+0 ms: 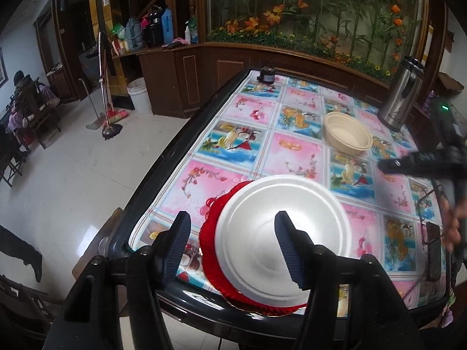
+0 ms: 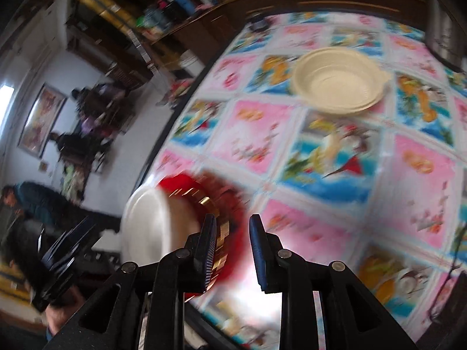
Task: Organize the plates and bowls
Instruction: 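Lower the white foam bowl onto the stack and open the left tool, then grasp the rim of the beige pulp bowl with the left tool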
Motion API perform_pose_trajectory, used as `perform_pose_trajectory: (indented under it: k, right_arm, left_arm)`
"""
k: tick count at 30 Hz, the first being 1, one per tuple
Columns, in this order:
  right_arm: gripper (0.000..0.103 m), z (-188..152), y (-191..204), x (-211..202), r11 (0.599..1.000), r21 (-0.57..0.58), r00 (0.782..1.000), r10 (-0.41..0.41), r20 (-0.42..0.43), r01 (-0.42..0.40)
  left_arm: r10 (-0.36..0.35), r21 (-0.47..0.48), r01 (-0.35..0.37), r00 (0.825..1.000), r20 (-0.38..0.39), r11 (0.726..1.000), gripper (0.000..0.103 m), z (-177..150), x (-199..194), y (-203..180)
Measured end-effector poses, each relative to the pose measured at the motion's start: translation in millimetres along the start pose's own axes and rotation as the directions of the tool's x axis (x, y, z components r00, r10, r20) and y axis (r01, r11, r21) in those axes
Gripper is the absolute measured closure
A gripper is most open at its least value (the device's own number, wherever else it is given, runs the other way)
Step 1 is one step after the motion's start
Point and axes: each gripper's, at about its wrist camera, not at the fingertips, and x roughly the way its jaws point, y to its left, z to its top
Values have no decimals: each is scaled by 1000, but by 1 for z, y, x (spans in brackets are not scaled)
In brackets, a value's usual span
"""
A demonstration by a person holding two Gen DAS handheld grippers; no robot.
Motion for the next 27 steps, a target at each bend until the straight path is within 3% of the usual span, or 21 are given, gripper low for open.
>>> perform_pose_trajectory:
  k: [7, 10, 15, 22, 27]
  right_arm:
    - [77, 80, -45, 18, 991, 56, 991, -128, 49, 126]
    - [77, 111, -57, 45, 985, 61, 987, -163, 8, 162]
    - [77, 128, -79, 85, 973, 62, 974, -218, -58, 221]
    - [78, 99, -74, 83, 973, -11, 964, -228, -138, 229]
    - [71, 29, -59, 57, 977, -81, 954, -212, -209, 199]
  left_arm:
    - [-15, 63, 16, 1000, -16, 998, 44, -2, -6, -26]
    - [-17, 79, 20, 999, -34, 997, 44, -5, -4, -34]
    - [-19, 99, 25, 998, -64, 995, 44, -10, 1, -41]
    - [-53, 113, 59, 997, -61, 992, 44, -1, 6, -52]
    - [-110, 158, 118, 992, -59, 980, 44, 7, 12, -77]
